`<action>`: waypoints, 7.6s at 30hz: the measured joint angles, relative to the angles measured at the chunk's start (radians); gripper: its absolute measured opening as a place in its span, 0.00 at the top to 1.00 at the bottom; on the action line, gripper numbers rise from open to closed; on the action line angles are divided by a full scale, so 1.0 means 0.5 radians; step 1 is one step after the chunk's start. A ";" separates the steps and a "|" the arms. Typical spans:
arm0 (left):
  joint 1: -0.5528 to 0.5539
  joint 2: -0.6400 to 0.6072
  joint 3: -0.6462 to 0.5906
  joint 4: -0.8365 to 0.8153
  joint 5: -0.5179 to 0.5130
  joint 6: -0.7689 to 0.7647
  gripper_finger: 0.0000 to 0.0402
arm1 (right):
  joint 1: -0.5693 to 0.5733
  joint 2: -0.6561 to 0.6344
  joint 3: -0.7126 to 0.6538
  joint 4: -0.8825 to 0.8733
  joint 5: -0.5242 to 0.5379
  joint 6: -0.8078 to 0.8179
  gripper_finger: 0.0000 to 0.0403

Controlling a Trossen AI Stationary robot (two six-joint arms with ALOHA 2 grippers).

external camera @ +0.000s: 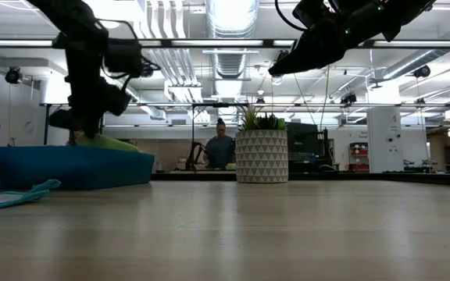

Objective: Fold microfiber towels
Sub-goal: Put the folded green towel into the blue bin

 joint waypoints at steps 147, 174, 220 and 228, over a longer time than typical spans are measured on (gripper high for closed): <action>-0.066 0.024 -0.116 -0.095 0.586 -0.779 1.00 | 0.000 0.001 0.000 -0.064 0.000 -0.002 0.84; -0.045 0.260 0.142 0.361 1.018 -0.790 1.00 | 0.000 0.001 0.000 -0.095 0.000 -0.016 0.84; 0.729 0.355 0.436 -0.312 1.001 -1.718 0.61 | 0.000 0.001 0.000 -0.155 0.000 -0.067 0.85; 0.729 0.463 0.432 -0.310 1.004 -1.687 0.68 | 0.000 0.001 0.000 -0.169 0.000 -0.069 0.85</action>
